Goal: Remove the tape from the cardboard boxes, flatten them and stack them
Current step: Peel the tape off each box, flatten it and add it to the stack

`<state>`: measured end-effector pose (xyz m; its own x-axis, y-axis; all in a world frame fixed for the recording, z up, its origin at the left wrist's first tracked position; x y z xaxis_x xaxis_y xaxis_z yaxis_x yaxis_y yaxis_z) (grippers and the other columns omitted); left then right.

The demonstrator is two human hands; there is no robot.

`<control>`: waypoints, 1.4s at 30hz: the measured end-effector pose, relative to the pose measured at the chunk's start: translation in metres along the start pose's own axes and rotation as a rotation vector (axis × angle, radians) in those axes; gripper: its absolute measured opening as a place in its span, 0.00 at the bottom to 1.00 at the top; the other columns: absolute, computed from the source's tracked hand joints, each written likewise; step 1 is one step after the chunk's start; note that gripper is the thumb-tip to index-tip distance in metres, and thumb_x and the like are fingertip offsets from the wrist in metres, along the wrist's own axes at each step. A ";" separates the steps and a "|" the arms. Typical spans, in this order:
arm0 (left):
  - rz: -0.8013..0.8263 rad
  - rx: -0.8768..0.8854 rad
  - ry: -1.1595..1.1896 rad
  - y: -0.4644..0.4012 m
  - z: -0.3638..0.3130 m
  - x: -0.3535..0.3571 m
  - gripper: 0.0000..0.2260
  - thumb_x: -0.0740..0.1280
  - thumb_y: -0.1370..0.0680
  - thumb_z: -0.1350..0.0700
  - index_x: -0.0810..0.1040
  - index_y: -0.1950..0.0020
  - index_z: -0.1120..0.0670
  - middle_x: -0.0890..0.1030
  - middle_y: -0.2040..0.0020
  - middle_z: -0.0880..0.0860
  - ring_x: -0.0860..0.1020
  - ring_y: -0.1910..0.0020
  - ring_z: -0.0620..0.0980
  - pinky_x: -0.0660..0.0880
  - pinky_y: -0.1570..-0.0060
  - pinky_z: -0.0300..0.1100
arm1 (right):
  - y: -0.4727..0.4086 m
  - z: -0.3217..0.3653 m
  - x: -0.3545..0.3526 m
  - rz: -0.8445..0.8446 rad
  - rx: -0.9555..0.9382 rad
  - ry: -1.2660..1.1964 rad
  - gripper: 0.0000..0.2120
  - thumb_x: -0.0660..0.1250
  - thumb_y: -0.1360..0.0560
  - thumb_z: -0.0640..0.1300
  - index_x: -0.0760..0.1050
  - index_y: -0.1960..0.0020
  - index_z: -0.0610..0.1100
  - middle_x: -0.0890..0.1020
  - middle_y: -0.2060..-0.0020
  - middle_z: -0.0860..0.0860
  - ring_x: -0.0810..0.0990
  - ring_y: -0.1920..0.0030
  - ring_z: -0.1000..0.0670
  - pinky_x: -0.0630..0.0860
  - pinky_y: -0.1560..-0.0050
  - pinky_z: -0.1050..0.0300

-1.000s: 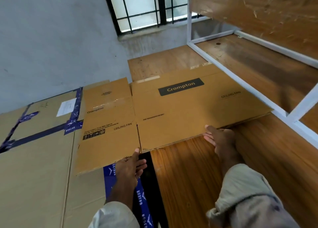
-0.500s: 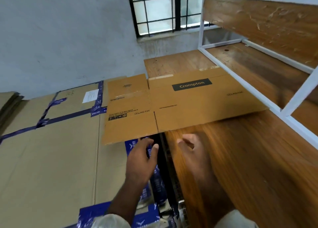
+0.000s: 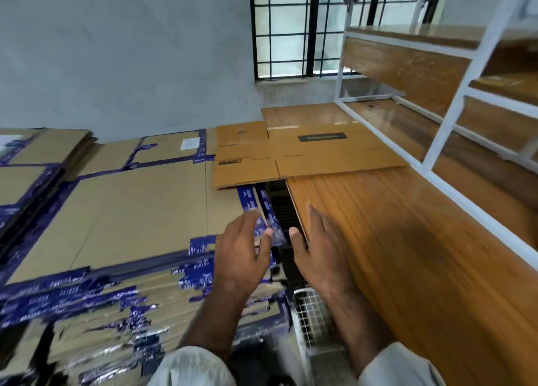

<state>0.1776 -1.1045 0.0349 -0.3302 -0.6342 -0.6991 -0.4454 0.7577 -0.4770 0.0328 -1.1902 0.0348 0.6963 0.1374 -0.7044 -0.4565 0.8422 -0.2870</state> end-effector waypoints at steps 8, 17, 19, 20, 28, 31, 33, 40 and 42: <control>-0.019 0.040 0.039 0.123 -0.088 -0.048 0.24 0.56 0.18 0.41 0.75 0.29 0.55 0.79 0.34 0.53 0.75 0.34 0.53 0.74 0.37 0.55 | 0.151 0.021 -0.088 -0.082 0.006 0.095 0.33 0.57 0.20 0.58 0.63 0.20 0.41 0.69 0.23 0.41 0.66 0.23 0.42 0.69 0.27 0.38; -0.035 0.043 -0.030 0.238 -0.146 -0.087 0.25 0.58 0.19 0.42 0.76 0.30 0.56 0.79 0.36 0.55 0.77 0.37 0.55 0.76 0.41 0.60 | 0.262 0.018 -0.135 0.011 -0.027 0.127 0.32 0.61 0.17 0.56 0.58 0.18 0.45 0.64 0.20 0.44 0.61 0.20 0.43 0.64 0.25 0.37; -0.041 0.019 -0.063 0.267 -0.152 -0.094 0.26 0.58 0.20 0.41 0.74 0.28 0.56 0.78 0.32 0.55 0.76 0.34 0.57 0.74 0.38 0.60 | 0.288 0.016 -0.138 0.037 -0.058 0.125 0.33 0.58 0.18 0.59 0.58 0.18 0.44 0.65 0.21 0.43 0.62 0.21 0.42 0.65 0.25 0.36; -0.036 0.008 -0.078 0.283 -0.157 -0.096 0.28 0.57 0.20 0.41 0.73 0.26 0.55 0.77 0.29 0.55 0.74 0.31 0.56 0.72 0.36 0.59 | 0.302 0.014 -0.141 0.053 -0.069 0.127 0.33 0.58 0.18 0.59 0.58 0.18 0.44 0.65 0.21 0.43 0.62 0.21 0.42 0.64 0.25 0.36; 0.093 -0.105 -0.135 0.396 -0.198 -0.096 0.30 0.56 0.20 0.38 0.66 0.20 0.49 0.66 0.21 0.49 0.64 0.22 0.51 0.62 0.31 0.59 | 0.402 -0.006 -0.162 0.139 -0.086 0.128 0.36 0.61 0.19 0.59 0.57 0.18 0.44 0.65 0.21 0.43 0.61 0.21 0.42 0.61 0.25 0.41; 0.126 -0.144 -0.172 0.433 -0.202 -0.113 0.31 0.59 0.22 0.39 0.67 0.21 0.50 0.67 0.21 0.49 0.66 0.23 0.51 0.62 0.31 0.57 | 0.434 0.003 -0.153 0.178 -0.116 0.106 0.36 0.62 0.21 0.59 0.60 0.19 0.42 0.67 0.22 0.42 0.64 0.22 0.41 0.65 0.26 0.40; 0.127 -0.179 -0.198 0.454 -0.199 -0.130 0.31 0.59 0.22 0.38 0.68 0.21 0.50 0.69 0.22 0.49 0.67 0.25 0.51 0.63 0.32 0.57 | 0.449 0.017 -0.143 0.225 -0.143 0.089 0.36 0.65 0.20 0.58 0.59 0.19 0.42 0.67 0.22 0.43 0.64 0.22 0.42 0.65 0.25 0.41; 0.077 -0.400 -0.294 0.527 -0.156 -0.217 0.30 0.59 0.23 0.38 0.67 0.22 0.48 0.71 0.25 0.49 0.69 0.27 0.52 0.66 0.32 0.59 | 0.511 0.094 -0.102 0.343 -0.307 0.026 0.38 0.59 0.22 0.64 0.62 0.20 0.41 0.70 0.25 0.43 0.69 0.25 0.41 0.70 0.31 0.42; 0.035 -0.460 -0.290 0.550 -0.143 -0.243 0.30 0.59 0.23 0.38 0.68 0.23 0.48 0.72 0.26 0.49 0.69 0.28 0.52 0.67 0.33 0.59 | 0.530 0.118 -0.083 0.408 -0.346 0.017 0.37 0.62 0.21 0.62 0.61 0.20 0.42 0.69 0.24 0.44 0.68 0.25 0.42 0.69 0.29 0.42</control>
<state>-0.1058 -0.5558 0.0186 -0.1373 -0.4920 -0.8597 -0.7778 0.5909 -0.2139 -0.2021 -0.6935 0.0177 0.4164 0.4066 -0.8132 -0.8461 0.5007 -0.1829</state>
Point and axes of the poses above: each hand's wrist, its own y-axis away from the middle knuckle, its own x-axis out of the palm, z = x × y, the point moved 6 cm from there along -y, towards the middle knuckle
